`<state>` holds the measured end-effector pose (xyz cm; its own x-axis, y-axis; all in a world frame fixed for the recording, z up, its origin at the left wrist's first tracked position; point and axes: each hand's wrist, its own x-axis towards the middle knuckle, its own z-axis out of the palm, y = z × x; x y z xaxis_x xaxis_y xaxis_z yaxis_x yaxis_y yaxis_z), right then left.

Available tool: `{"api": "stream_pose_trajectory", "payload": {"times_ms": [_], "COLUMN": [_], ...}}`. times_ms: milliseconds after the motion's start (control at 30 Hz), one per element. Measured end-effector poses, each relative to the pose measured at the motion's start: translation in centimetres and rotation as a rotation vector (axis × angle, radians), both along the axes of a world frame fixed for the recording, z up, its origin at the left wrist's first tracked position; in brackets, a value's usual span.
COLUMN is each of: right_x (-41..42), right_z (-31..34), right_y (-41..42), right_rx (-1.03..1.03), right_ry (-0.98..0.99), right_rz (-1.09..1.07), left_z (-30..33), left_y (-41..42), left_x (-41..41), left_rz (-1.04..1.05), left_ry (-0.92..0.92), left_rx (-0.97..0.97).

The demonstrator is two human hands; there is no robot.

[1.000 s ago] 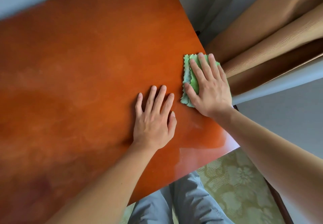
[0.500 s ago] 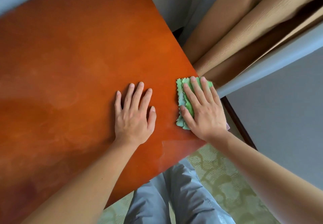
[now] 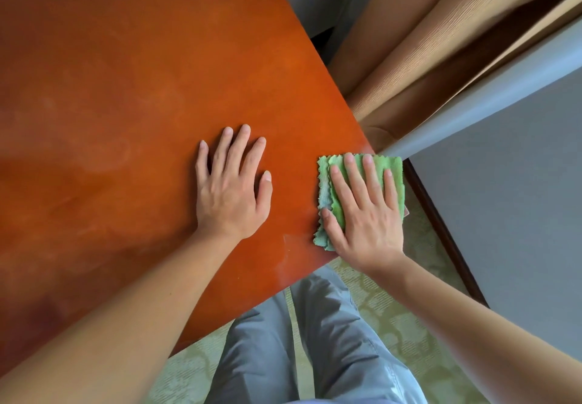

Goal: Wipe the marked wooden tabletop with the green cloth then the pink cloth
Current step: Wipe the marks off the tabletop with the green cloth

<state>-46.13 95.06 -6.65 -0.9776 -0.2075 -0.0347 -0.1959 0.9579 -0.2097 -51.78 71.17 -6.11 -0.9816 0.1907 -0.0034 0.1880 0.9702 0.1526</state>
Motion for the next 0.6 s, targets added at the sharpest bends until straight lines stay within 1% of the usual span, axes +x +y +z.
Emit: {"api": "stream_pose_trajectory", "payload": {"times_ms": [267, 400, 500, 600], "right_x": [3.3, 4.5, 5.4, 6.5], "right_z": [-0.3, -0.2, 0.1, 0.3], "right_y": [-4.9, -8.0, -10.2, -12.5], "right_rx": [0.003, 0.027, 0.049, 0.061], "right_ry": [-0.011, -0.027, -0.041, -0.052], "right_rz": [0.168, 0.217, 0.222, 0.267], "left_z": [0.4, 0.8, 1.1, 1.9], "left_y": [-0.3, -0.6, -1.1, -3.5], "left_x": [0.3, 0.3, 0.3, 1.8], "left_rz": [-0.004, -0.009, -0.015, -0.007], "left_ry": [-0.027, -0.033, -0.088, -0.100], "left_rx": [0.018, 0.094, 0.165, 0.209]}}
